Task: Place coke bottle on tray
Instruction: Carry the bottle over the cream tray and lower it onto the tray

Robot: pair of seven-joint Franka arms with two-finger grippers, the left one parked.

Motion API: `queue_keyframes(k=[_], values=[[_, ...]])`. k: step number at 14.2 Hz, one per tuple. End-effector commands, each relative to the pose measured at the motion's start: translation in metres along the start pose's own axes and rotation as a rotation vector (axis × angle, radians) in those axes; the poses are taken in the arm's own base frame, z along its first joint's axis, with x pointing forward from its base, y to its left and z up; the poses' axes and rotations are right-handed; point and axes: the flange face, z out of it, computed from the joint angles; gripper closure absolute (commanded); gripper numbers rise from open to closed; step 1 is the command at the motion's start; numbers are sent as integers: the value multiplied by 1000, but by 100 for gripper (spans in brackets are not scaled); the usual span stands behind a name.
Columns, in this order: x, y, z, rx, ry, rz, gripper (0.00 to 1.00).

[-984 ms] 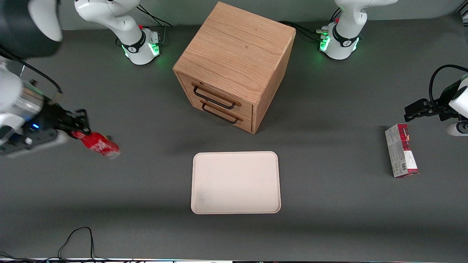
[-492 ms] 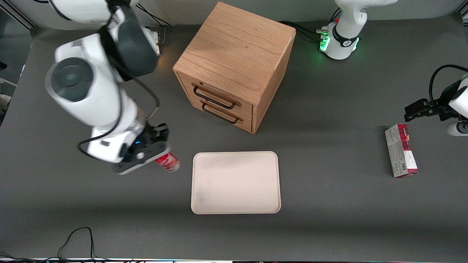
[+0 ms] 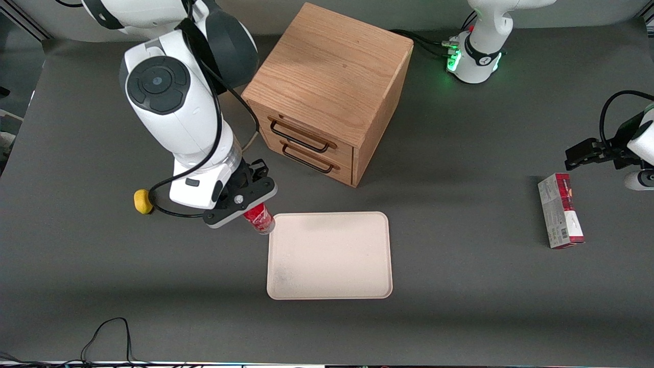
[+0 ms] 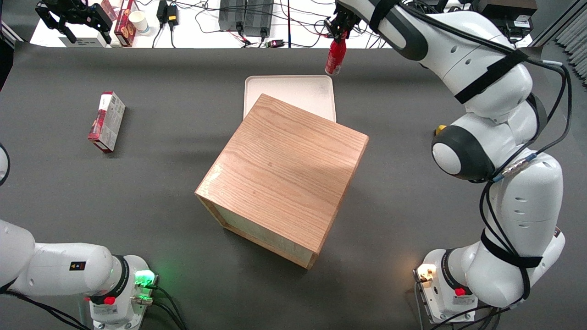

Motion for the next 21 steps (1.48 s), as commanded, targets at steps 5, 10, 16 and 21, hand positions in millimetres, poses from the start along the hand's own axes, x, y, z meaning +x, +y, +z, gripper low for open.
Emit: queue_keyframes(k=[5,10,16,21], values=[[50,14,143,-8,24,8,100],[59,19,187,3,50,14,100],[59,18,223,-1,23,14,98],[57,18,229,1,10,23,7]])
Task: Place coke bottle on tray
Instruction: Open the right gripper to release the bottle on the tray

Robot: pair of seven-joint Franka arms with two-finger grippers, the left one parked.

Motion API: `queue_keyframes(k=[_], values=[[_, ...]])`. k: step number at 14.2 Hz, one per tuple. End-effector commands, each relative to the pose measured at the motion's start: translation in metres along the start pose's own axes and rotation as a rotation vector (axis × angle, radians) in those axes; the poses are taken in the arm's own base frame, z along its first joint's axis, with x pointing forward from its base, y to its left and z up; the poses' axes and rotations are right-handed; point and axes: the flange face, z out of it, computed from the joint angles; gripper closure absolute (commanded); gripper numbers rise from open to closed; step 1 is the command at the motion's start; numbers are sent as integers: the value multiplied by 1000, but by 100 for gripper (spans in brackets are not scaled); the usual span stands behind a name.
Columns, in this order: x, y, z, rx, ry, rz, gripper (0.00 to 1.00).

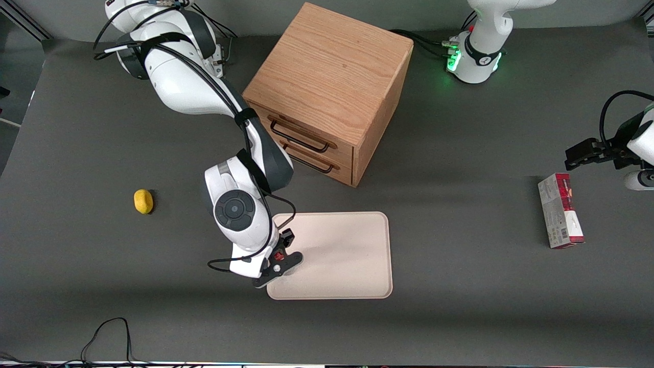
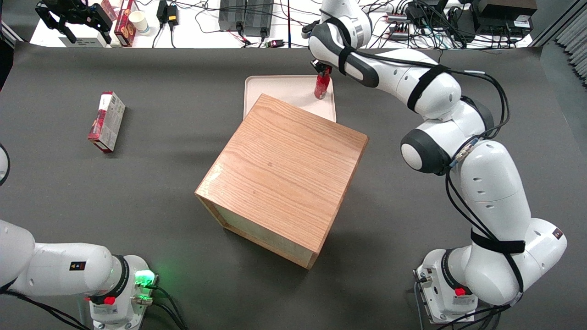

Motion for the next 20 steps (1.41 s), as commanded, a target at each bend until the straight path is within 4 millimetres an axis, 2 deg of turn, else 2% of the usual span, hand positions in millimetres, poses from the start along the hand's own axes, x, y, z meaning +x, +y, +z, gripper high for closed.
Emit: queue_keyframes(k=[1,4,8,11,16,18,20], values=[[1,1,-3,6,10,8,0],[0,3,-1,5,7,12,0],[1,6,-18,3,27,13,0],[-2,3,-68,-3,60,11,0],[-40,16,-167,6,-38,24,0],[-59,35,-204,-10,-45,50,0],[-87,56,-227,-4,-64,81,0]])
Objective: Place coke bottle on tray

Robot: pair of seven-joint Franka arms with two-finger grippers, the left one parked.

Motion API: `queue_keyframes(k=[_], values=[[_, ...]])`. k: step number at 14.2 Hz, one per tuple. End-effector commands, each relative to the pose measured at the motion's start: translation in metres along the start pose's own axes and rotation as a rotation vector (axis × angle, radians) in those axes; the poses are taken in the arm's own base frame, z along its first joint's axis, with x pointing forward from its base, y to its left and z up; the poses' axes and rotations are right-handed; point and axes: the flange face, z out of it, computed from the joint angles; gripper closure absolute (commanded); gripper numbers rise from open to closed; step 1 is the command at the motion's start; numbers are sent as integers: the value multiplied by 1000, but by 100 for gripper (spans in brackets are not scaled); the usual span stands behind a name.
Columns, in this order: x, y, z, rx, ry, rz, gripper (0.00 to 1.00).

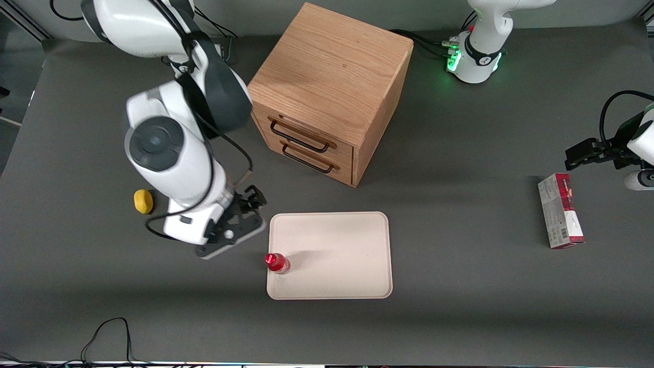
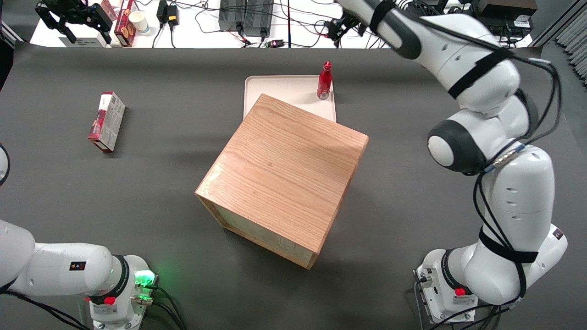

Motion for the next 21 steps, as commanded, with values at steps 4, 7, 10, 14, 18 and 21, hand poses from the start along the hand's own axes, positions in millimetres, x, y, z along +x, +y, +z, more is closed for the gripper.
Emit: queue_keyframes(k=[4,7,10,14,18,21], values=[[-89,103,-46,39,10,159,0],[-140,155,-64,55,38,254,0],[-187,205,-61,67,37,349,0],[-221,244,-69,64,35,428,0],[-233,260,-68,62,11,470,0],[-229,253,-69,32,3,485,0]])
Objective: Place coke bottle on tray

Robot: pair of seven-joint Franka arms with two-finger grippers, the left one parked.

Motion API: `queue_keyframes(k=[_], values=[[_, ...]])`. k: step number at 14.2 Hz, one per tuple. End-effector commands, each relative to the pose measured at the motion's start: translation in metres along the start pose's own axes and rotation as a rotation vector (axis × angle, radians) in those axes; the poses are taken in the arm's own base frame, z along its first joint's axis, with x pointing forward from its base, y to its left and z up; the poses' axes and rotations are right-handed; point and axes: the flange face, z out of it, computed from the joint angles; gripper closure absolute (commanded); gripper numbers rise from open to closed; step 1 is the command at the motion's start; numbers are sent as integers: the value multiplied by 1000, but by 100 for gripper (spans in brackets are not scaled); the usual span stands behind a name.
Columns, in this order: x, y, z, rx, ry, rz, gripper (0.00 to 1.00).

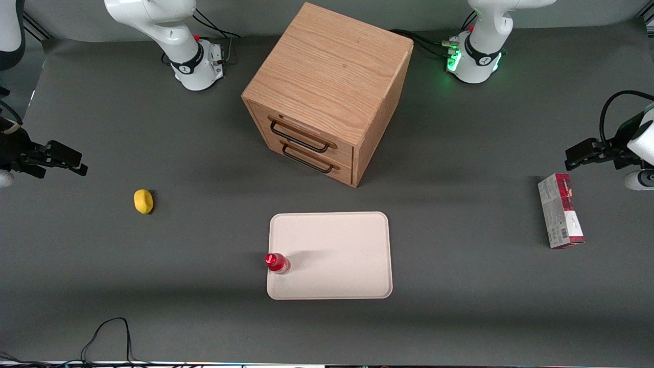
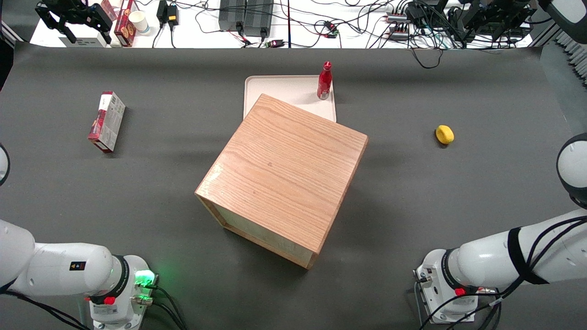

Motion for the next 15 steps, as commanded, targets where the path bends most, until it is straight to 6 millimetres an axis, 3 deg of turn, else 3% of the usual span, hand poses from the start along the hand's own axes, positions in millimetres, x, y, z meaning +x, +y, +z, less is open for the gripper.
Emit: queue_keyframes(k=[1,15], values=[[-8,-9,-6,-25,5,19,0],[-10,-11,-7,-26,-15,17,0]])
